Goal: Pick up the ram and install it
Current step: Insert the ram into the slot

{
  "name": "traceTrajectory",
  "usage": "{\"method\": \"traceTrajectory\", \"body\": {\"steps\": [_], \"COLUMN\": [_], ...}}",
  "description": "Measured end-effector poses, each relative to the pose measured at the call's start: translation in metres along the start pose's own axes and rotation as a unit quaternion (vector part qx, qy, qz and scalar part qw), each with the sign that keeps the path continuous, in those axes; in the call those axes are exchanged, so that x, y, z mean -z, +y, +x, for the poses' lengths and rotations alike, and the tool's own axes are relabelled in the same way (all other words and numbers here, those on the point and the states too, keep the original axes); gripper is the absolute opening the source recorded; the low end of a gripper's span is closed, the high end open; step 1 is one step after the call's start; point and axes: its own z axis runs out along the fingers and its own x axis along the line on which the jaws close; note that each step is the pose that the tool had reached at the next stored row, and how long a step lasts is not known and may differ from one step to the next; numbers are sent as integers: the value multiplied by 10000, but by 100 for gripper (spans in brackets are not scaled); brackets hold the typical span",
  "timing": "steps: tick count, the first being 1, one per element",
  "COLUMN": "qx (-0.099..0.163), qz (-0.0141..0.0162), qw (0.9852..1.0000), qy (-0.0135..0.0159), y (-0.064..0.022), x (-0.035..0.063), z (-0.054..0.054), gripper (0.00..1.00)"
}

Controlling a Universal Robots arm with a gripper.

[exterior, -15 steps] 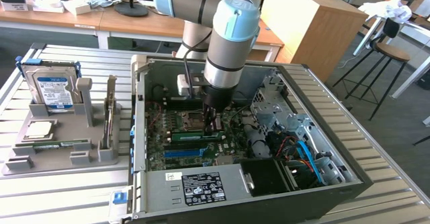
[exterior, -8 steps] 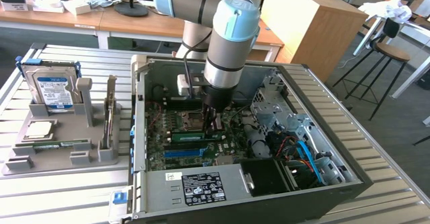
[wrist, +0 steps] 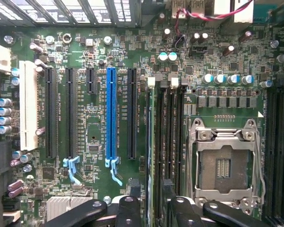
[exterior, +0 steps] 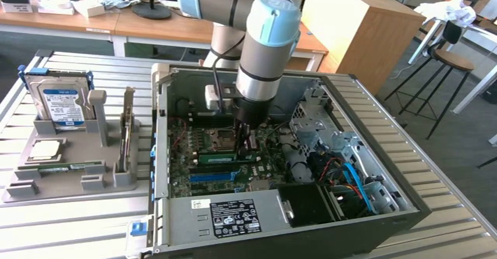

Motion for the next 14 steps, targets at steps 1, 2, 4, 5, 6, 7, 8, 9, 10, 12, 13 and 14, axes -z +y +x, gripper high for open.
{"method": "traceTrajectory", "body": {"steps": [1, 2, 4, 5, 6, 7, 8, 9, 10, 12, 13, 14], "qx": [0, -1, 0, 0, 0, 0, 0, 0, 0, 0, 0, 0], "qz": [0, 0, 0, 0, 0, 0, 0, 0, 0, 0, 0, 0], "qw": [10000, 10000, 10000, 10000, 10000, 10000, 10000, 10000, 10000, 10000, 10000, 10000], "qy": [0, 0, 0, -1, -1, 0, 0, 0, 0, 0, -1, -1], "y": [-1, -2, -5, -7, -8, -9, -10, -11, -12, -14, -15, -16], "x": [25, 49, 94, 117, 141, 167, 192, 219, 244, 293, 316, 339], "z": [0, -1, -1, -1, -1, -1, -1, -1, -1, -2, -2, -2], "gripper": [31, 31, 31, 31, 31, 31, 31, 31, 31, 31, 31, 31]}}
